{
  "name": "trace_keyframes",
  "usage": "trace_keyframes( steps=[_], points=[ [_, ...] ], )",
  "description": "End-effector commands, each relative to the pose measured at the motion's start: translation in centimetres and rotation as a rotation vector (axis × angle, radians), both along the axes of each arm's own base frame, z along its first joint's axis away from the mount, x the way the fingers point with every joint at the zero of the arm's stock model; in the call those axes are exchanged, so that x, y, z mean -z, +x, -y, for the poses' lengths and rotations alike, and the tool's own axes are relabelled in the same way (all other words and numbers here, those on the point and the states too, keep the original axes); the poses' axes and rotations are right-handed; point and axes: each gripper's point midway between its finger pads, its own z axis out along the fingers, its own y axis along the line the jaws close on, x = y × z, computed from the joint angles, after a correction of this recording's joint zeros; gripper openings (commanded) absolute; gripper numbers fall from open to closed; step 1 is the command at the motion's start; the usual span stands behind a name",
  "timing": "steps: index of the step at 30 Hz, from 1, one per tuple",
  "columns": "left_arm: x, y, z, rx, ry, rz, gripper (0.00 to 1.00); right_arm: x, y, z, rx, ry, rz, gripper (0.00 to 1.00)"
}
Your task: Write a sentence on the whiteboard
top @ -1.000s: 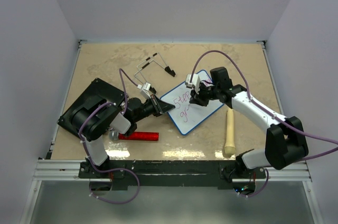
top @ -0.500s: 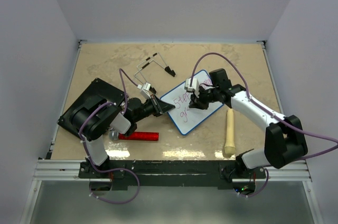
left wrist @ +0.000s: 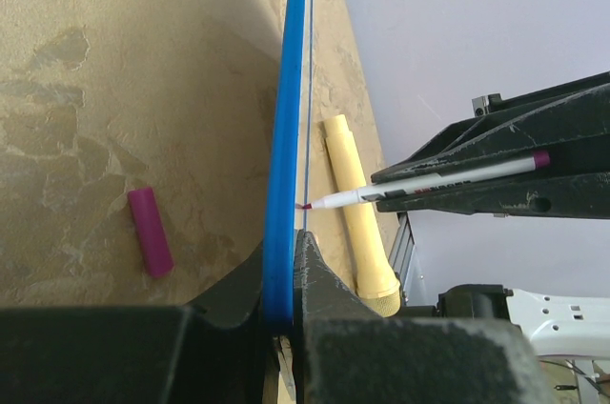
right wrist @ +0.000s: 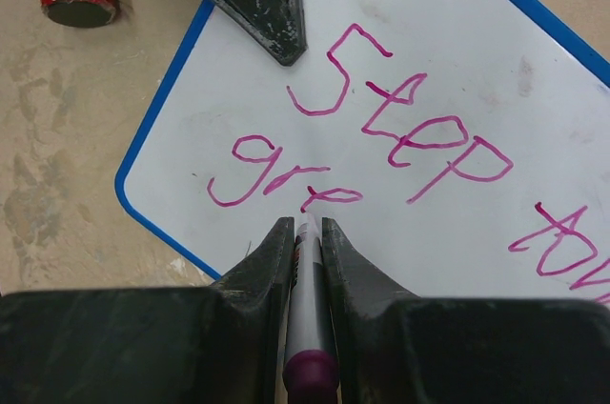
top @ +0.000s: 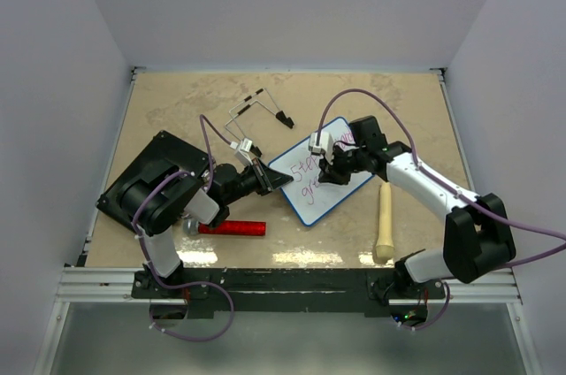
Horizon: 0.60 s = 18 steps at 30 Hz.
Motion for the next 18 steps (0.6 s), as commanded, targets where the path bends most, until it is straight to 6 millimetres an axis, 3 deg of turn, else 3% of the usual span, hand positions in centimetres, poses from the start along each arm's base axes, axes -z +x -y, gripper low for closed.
trace_keyframes(
  steps=[1, 7, 11, 18],
  points=[
    [-5.3, 0.0, 0.6, 0.029, -0.122, 0.218, 0.00, -1.4, 2.4, 0.8, 0.099, -0.028, 0.093, 0.00],
    [-5.3, 0.0, 0.6, 0.029, -0.122, 0.218, 0.00, -2.7, 2.8, 0.8, 0.103, 0.005, 0.119, 0.00],
    [-5.2, 0.0, 0.6, 0.029, -0.120, 0.215, 0.00, -3.9, 1.2, 0.2, 0.021, 0.058, 0.121, 0.00],
    [-5.0, -0.1, 0.5, 0.027, -0.117, 0.213, 0.00, -4.8, 1.2, 0.5, 0.012, 0.094, 0.138, 0.00]
  ],
)
